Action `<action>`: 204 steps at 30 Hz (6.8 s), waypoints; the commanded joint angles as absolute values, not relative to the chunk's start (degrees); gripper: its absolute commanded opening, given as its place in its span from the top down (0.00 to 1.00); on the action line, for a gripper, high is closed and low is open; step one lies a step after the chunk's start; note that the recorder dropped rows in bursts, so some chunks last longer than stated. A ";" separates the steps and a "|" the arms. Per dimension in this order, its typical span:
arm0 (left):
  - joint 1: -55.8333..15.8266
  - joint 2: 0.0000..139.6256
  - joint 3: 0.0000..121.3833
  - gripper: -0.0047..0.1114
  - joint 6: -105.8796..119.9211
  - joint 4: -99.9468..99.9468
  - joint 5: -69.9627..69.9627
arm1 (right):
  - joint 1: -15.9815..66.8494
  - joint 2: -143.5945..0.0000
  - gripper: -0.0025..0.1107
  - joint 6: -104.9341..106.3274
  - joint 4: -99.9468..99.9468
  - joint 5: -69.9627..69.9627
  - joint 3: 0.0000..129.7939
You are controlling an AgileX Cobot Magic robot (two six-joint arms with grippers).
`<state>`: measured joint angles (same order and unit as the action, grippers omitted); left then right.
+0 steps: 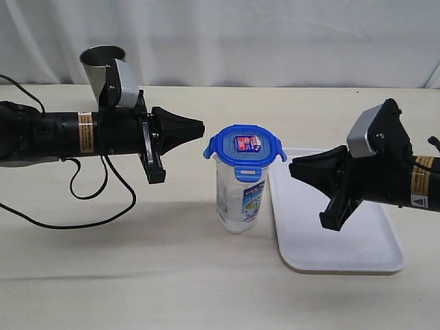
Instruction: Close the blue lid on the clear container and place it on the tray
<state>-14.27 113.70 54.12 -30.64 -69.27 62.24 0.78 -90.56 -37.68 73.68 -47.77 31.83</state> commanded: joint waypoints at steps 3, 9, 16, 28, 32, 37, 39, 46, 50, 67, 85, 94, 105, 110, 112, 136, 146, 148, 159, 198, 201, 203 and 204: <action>-14.69 113.78 54.50 0.96 -29.20 -63.53 62.10 | 0.86 -90.12 0.94 -40.13 82.10 -59.95 31.96; -16.32 113.78 54.50 0.96 -28.51 -63.49 61.27 | 0.86 -90.25 0.94 -39.47 76.99 -57.13 31.96; -18.30 113.78 54.50 0.96 -26.56 -63.58 57.51 | 0.86 -92.46 0.94 -36.83 73.94 -56.92 31.96; -18.30 113.78 54.50 0.96 -27.55 -66.95 57.06 | 0.86 -93.69 0.94 -36.96 72.38 -57.08 33.25; -18.03 113.78 54.50 0.96 -29.01 -67.45 56.89 | 0.86 -94.36 0.94 -36.86 72.15 -57.08 33.25; -16.84 113.54 54.50 0.96 -32.83 -70.40 57.47 | 0.86 -94.37 0.94 -36.69 72.17 -56.45 33.25; -16.00 113.06 54.50 0.96 -34.73 -72.48 58.03 | 0.86 -94.37 0.94 -36.69 71.76 -56.00 33.25; -15.32 110.84 54.50 0.96 -39.06 -76.94 61.93 | 0.86 -94.37 0.94 -36.69 70.92 -55.16 33.25; -15.43 110.80 54.50 0.96 -39.83 -77.35 61.06 | 0.86 -94.37 0.94 -36.69 70.92 -55.16 33.25; -15.31 110.71 54.50 0.96 -43.43 -81.33 60.28 | 0.86 -94.37 0.94 -36.59 69.21 -55.19 33.25; -15.31 110.67 54.50 0.96 -44.00 -81.72 61.60 | 0.86 -97.85 0.94 -35.17 63.61 -55.45 35.04; -15.08 109.83 54.50 0.96 -44.30 -81.75 60.95 | 0.86 -97.85 0.94 -35.17 63.82 -55.00 35.13; -15.43 107.85 54.50 0.96 -47.43 -83.40 58.58 | 0.86 -97.85 0.94 -35.29 66.01 -55.86 35.13; -15.42 107.85 53.32 0.96 -48.01 -83.45 58.58 | 0.86 -97.85 0.94 -35.29 66.01 -55.98 35.13; -15.42 107.85 53.32 0.96 -48.41 -83.96 58.58 | 0.86 -97.85 0.94 -35.29 66.01 -55.98 35.13; -15.42 108.16 53.32 0.96 -49.71 -84.84 62.06 | 0.86 -97.85 0.94 -35.17 65.12 -56.65 35.13; -15.31 108.16 53.32 0.96 -44.76 -79.36 54.91 | 0.86 -97.85 0.94 -35.17 65.35 -56.65 35.13; -15.42 108.29 53.32 0.96 -44.60 -78.84 53.34 | 0.86 -97.85 0.94 -35.17 65.35 -56.65 35.13; -16.32 110.98 53.32 0.96 -41.96 -76.92 57.50 | 0.86 -97.85 0.94 -35.28 65.73 -56.65 35.13; -11.55 110.87 53.32 0.96 -47.32 -81.16 57.51 | 0.75 -94.19 0.94 -35.73 65.15 -49.34 35.13; -9.09 110.87 53.32 0.96 -47.98 -81.16 57.51 | 0.75 -90.33 0.94 -38.97 65.17 -44.65 35.13; -7.98 110.87 53.32 0.96 -48.08 -81.16 57.06 | 0.75 -87.43 0.94 -41.69 65.94 -43.20 35.13; -7.69 110.87 53.32 0.96 -48.08 -81.16 56.41 | 0.75 -85.98 0.94 -42.87 66.56 -43.20 35.13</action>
